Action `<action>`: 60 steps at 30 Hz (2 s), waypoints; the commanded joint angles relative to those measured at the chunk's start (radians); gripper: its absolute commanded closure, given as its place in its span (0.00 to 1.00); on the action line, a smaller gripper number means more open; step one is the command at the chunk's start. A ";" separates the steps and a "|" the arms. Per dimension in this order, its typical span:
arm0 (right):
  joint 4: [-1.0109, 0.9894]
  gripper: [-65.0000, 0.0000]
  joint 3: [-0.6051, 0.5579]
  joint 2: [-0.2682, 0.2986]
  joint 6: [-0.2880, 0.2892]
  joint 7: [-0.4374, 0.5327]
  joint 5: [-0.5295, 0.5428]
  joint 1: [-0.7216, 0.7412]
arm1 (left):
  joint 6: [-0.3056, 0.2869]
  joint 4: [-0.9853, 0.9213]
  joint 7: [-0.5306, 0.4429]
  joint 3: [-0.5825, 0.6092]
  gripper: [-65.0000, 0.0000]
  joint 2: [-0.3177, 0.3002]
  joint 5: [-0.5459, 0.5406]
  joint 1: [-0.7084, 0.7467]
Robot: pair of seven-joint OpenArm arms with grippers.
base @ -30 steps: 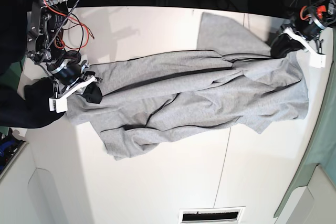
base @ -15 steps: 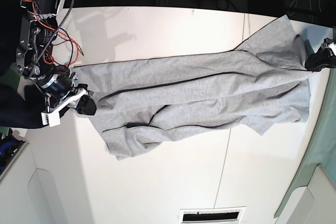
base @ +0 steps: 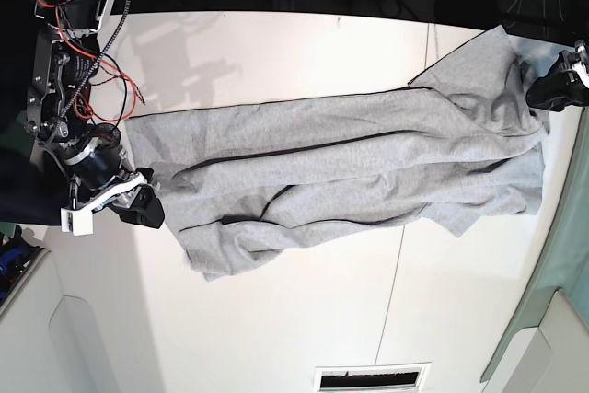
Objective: Layout the t-shirt on the table in an organized manner, then fold the t-shirt properly
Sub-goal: 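Grasp the shirt edge with the left gripper and pull it taut, then move the right gripper along the shirt and regrasp the hem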
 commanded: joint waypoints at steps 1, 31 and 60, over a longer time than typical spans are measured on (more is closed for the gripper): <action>0.016 0.62 -0.008 0.008 0.003 0.035 0.002 0.038 | -0.009 0.013 -0.022 -0.030 0.57 -0.026 -0.023 0.000; -0.432 1.00 -0.753 0.012 -0.242 0.323 -0.679 0.388 | 0.088 0.001 -0.443 0.312 1.00 0.161 0.623 -0.079; -0.308 1.00 -0.513 0.120 0.001 0.221 -0.343 0.213 | 0.376 -0.771 -0.478 0.327 1.00 0.160 0.968 -0.930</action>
